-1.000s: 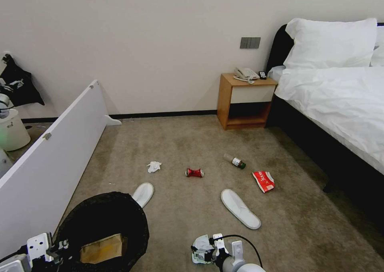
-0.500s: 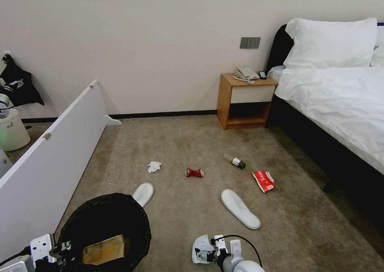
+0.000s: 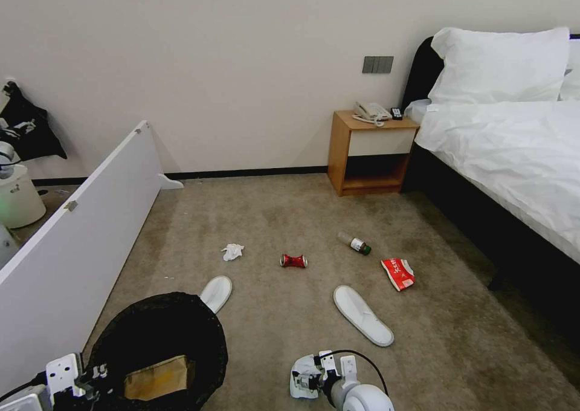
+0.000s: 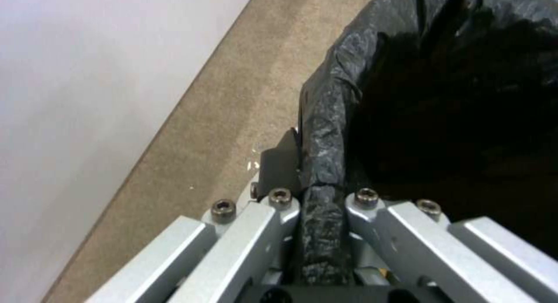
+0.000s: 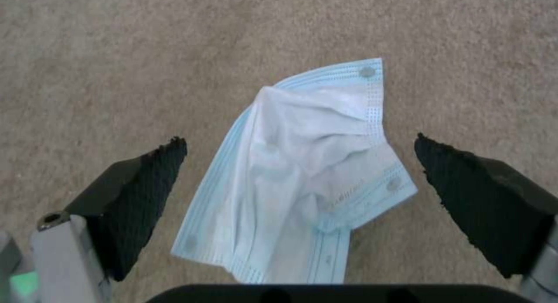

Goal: Pick up the trash bin, then pick up the garbage from the floor and place it into the trash bin.

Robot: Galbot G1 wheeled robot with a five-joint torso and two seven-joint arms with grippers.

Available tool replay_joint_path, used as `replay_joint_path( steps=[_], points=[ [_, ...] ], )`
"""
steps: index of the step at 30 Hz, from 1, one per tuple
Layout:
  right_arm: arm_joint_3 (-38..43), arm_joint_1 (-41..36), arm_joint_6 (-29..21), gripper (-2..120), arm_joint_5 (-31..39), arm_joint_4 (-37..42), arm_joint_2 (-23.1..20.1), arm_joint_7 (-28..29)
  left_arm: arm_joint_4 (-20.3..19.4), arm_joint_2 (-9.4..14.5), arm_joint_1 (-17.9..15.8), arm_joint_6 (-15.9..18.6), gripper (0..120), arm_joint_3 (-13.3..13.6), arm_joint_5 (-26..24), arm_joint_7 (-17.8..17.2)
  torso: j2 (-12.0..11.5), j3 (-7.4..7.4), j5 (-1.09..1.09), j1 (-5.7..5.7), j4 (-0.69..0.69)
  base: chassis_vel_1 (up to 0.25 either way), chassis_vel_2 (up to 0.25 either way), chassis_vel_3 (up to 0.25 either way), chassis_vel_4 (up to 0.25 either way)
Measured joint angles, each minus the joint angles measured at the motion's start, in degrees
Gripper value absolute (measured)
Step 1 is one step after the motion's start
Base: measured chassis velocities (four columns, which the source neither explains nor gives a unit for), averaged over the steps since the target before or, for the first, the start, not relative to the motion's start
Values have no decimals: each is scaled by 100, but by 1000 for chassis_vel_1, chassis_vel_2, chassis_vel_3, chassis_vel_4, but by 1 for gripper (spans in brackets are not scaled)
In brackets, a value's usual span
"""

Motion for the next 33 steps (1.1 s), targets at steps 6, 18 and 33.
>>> replay_joint_path(
  steps=[6, 18, 33],
  points=[
    [1, 141, -1, 100, -1, -168, 69, -61, 0, -1, 3, 0, 3, -5, -5, 0, 0, 0, 0, 0, 0, 0, 0, 0, 0],
    [-28, 255, -54, 62, -2, -503, 123, -247, -14, 7, 6, -1, 3, -12, -34, 3, 0, 0, 0, 0, 0, 0, 0, 0, 0],
    [0, 224, -118, 8, 101, -501, 112, -220, -15, 49, 17, -6, 3, -44, -93, 7, 2, 0, 0, 0, 0, 0, 0, 0, 0]
  ],
)
